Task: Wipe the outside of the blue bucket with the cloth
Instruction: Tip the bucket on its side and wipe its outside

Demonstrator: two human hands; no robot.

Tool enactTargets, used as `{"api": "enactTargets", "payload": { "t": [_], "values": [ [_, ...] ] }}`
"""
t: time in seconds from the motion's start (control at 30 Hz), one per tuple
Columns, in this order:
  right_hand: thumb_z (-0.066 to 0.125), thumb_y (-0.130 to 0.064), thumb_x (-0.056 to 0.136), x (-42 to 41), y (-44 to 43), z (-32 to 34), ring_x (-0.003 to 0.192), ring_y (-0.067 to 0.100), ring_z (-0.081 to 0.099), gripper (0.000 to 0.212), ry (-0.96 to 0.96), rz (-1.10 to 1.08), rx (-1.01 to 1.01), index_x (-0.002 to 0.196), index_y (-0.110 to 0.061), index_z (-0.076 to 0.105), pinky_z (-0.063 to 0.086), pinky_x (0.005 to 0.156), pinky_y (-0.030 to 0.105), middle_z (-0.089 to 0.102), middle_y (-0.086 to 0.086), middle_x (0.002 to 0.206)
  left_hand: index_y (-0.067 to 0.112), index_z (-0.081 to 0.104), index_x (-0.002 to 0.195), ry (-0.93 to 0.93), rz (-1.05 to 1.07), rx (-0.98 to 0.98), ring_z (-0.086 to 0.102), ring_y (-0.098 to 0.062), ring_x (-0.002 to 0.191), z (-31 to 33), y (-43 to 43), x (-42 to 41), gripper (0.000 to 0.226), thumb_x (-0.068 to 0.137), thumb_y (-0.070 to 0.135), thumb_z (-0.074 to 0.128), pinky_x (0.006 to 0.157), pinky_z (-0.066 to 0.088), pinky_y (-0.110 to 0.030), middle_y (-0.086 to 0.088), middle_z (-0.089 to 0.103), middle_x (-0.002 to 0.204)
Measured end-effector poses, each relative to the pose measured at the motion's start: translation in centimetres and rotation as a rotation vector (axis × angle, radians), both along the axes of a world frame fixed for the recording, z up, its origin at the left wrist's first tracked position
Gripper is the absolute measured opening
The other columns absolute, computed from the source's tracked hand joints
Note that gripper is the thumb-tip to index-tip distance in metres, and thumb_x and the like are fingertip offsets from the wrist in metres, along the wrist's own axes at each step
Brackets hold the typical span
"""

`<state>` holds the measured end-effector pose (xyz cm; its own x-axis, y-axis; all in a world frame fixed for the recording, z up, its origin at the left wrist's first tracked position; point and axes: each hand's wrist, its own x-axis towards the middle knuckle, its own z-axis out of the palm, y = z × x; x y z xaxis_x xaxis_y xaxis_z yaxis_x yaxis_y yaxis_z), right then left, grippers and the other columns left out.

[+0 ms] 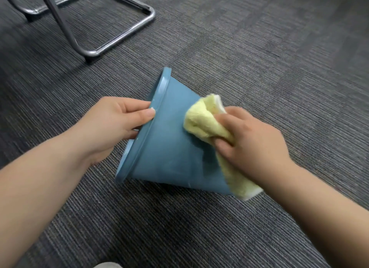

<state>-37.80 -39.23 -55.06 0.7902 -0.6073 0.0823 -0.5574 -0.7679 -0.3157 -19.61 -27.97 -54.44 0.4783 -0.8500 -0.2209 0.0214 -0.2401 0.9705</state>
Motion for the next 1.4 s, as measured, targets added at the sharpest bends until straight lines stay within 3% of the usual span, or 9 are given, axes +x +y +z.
{"api": "enactTargets", "payload": {
  "t": [0.2,0.3,0.43,0.6,0.7,0.8,0.9,1.13,1.4],
  "values": [
    [0.073,-0.029,0.053,1.5,4.0,0.1,0.056,0.025,0.062,0.043,0.013,0.295,-0.137,0.095,-0.024,0.068,0.046,0.047,0.023,0.071,0.005,0.102,0.019,0.069,0.064,0.046,0.053,0.027,0.066,-0.001,0.055,0.0,-0.1,0.1,0.022,0.079,0.010,0.055,0.048,0.052,-0.014,0.010,0.072,0.058],
    [0.076,-0.025,0.056,0.7,2.4,-1.1,0.070,0.029,0.065,0.050,0.031,0.232,-0.089,0.104,-0.022,0.065,0.049,0.055,0.030,0.067,0.008,0.113,0.017,0.067,0.070,0.061,0.081,0.038,0.065,0.000,0.053,-0.3,0.2,0.6,0.022,0.083,0.008,0.051,0.047,0.051,-0.012,0.011,0.071,0.056],
    [0.054,-0.031,0.078,-0.2,-0.4,-2.3,0.102,0.027,0.054,0.042,0.058,-0.039,-0.083,0.120,-0.031,0.048,0.034,0.063,0.030,0.046,-0.005,0.135,0.015,0.065,0.076,0.128,0.126,0.054,0.064,-0.001,0.049,-0.7,0.2,0.9,0.019,0.084,0.009,0.049,0.043,0.048,-0.012,0.009,0.071,0.054],
    [0.078,-0.033,0.046,-0.1,2.9,-2.4,0.061,0.025,0.065,0.054,0.080,0.197,-0.115,0.098,-0.024,0.067,0.045,0.046,0.022,0.070,0.005,0.107,0.016,0.064,0.069,0.123,0.193,0.051,0.061,-0.001,0.044,-1.0,-0.1,1.0,0.022,0.085,0.010,0.050,0.041,0.047,-0.010,0.010,0.069,0.049],
    [0.079,-0.033,0.044,-0.6,3.5,-3.1,0.057,0.023,0.064,0.055,0.084,0.312,-0.109,0.097,-0.025,0.068,0.048,0.048,0.022,0.071,0.004,0.105,0.017,0.065,0.065,0.111,0.205,0.056,0.062,0.000,0.045,-1.1,-0.1,1.2,0.025,0.085,0.010,0.051,0.042,0.047,-0.010,0.010,0.069,0.049],
    [0.078,-0.022,0.054,-1.4,1.5,-3.3,0.069,0.030,0.066,0.051,0.075,0.185,-0.039,0.103,-0.019,0.066,0.051,0.054,0.033,0.067,0.010,0.112,0.016,0.067,0.060,0.109,0.213,0.060,0.062,-0.001,0.045,-1.3,0.2,1.4,0.031,0.085,0.009,0.050,0.040,0.046,-0.011,0.010,0.069,0.048],
    [0.064,-0.025,0.072,-1.6,0.0,-3.6,0.090,0.031,0.061,0.044,0.055,-0.046,-0.017,0.115,-0.025,0.056,0.039,0.059,0.031,0.056,0.002,0.127,0.016,0.066,0.060,0.109,0.239,0.074,0.062,-0.001,0.045,-1.5,0.3,1.5,0.030,0.085,0.009,0.050,0.039,0.045,-0.011,0.009,0.068,0.047],
    [0.080,-0.030,0.044,-2.3,2.4,-4.1,0.056,0.023,0.065,0.053,0.073,0.229,-0.084,0.095,-0.023,0.068,0.047,0.042,0.023,0.071,0.005,0.103,0.017,0.062,0.069,0.081,0.221,0.068,0.061,0.002,0.043,-1.5,0.3,1.5,0.021,0.085,0.009,0.050,0.039,0.045,-0.009,0.012,0.067,0.046],
    [0.056,-0.029,0.077,-5.0,-1.6,-6.0,0.093,0.030,0.059,0.037,0.112,-0.236,-0.042,0.113,-0.020,0.053,0.035,0.059,0.031,0.051,0.000,0.129,0.014,0.062,0.069,0.158,0.228,0.073,0.063,-0.001,0.046,-2.0,0.9,2.1,0.019,0.083,0.009,0.051,0.040,0.046,-0.011,0.009,0.069,0.049]
  ]
}}
